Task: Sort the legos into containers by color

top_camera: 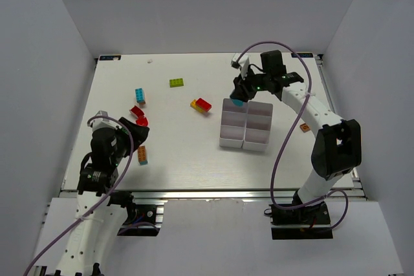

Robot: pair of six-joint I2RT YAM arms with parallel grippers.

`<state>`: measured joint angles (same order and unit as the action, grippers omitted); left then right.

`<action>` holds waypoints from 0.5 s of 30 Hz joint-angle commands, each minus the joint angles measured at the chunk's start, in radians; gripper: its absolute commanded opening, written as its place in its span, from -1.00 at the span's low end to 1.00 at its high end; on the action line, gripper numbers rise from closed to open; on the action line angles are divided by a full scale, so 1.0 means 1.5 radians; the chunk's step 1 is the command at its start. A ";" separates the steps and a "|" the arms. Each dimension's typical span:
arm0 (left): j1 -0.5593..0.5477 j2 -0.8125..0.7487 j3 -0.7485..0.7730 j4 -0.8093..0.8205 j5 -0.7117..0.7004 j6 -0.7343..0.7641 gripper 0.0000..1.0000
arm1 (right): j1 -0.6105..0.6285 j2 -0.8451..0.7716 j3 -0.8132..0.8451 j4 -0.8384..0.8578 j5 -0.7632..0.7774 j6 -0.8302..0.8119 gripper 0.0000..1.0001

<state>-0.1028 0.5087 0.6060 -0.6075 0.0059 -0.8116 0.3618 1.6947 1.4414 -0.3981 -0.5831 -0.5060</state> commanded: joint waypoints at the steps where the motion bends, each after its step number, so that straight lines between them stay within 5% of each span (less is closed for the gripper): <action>1: 0.002 0.002 0.048 -0.017 -0.038 -0.004 0.67 | 0.004 -0.033 -0.021 0.031 -0.028 -0.014 -0.64; 9: 0.002 0.069 0.109 -0.029 -0.049 0.007 0.67 | 0.015 -0.047 -0.050 0.059 -0.032 -0.036 -0.52; 15: 0.002 0.111 0.135 -0.016 -0.054 0.010 0.67 | 0.020 -0.054 -0.082 0.099 0.010 -0.056 -0.12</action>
<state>-0.1028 0.6483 0.7555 -0.6434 -0.0536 -0.8093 0.3840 1.6527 1.3369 -0.3164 -0.5930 -0.5564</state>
